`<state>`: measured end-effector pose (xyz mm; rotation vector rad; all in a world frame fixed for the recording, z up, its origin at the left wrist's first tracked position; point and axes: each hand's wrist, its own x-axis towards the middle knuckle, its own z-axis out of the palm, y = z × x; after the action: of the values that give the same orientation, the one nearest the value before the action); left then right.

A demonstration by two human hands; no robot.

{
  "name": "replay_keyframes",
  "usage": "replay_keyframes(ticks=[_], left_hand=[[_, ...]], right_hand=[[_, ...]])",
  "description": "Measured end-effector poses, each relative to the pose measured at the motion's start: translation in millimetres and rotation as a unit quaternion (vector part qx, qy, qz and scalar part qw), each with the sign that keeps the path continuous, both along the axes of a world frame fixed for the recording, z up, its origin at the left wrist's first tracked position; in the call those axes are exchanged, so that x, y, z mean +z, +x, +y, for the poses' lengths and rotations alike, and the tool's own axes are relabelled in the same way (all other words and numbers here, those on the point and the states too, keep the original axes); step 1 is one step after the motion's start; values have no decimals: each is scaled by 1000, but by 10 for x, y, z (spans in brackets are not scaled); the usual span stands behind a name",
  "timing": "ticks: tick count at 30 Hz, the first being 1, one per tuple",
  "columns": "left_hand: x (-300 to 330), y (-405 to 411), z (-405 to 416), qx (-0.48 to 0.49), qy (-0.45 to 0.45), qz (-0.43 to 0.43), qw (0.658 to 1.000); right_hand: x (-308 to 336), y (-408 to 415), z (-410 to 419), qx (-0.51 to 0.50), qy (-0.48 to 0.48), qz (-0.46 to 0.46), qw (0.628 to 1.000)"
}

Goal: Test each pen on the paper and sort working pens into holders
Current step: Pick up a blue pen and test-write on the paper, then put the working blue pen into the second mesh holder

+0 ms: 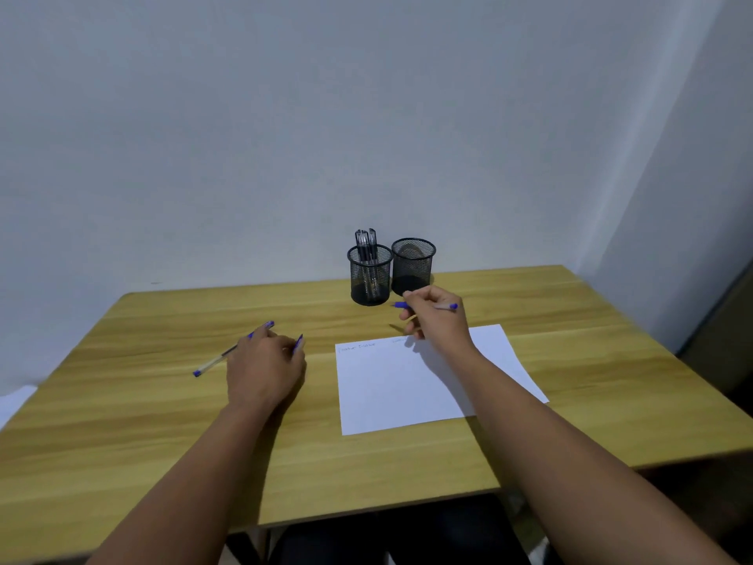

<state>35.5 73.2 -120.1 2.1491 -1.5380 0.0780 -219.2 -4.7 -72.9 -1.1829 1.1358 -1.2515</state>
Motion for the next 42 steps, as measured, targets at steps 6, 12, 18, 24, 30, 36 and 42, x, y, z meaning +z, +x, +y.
replay_keyframes(ticks=[6,12,18,24,30,36,42], left_hand=[[30,-4,19,-24,-17,60,998],[210,-196,114,-104,-59,280,953],[406,-336,160,-129,-95,347,924],[620,-455,227,-172,-97,336,921],[842,-602,311,-165,-110,468,861],[975,-725,325,-126,-117,549,818],[1051,-961,292,-106,-122,562,811]], right_hand=[[13,45,59,85,48,41,994],[108,132,214,106,32,21,994],[245,158,334,112,19,23,993],[366,119,472,130,5,25,991],[488,-16,573,142,29,-38,989],[569,-253,633,186,25,-11,982],[461,-342,652,186,-18,101,977]])
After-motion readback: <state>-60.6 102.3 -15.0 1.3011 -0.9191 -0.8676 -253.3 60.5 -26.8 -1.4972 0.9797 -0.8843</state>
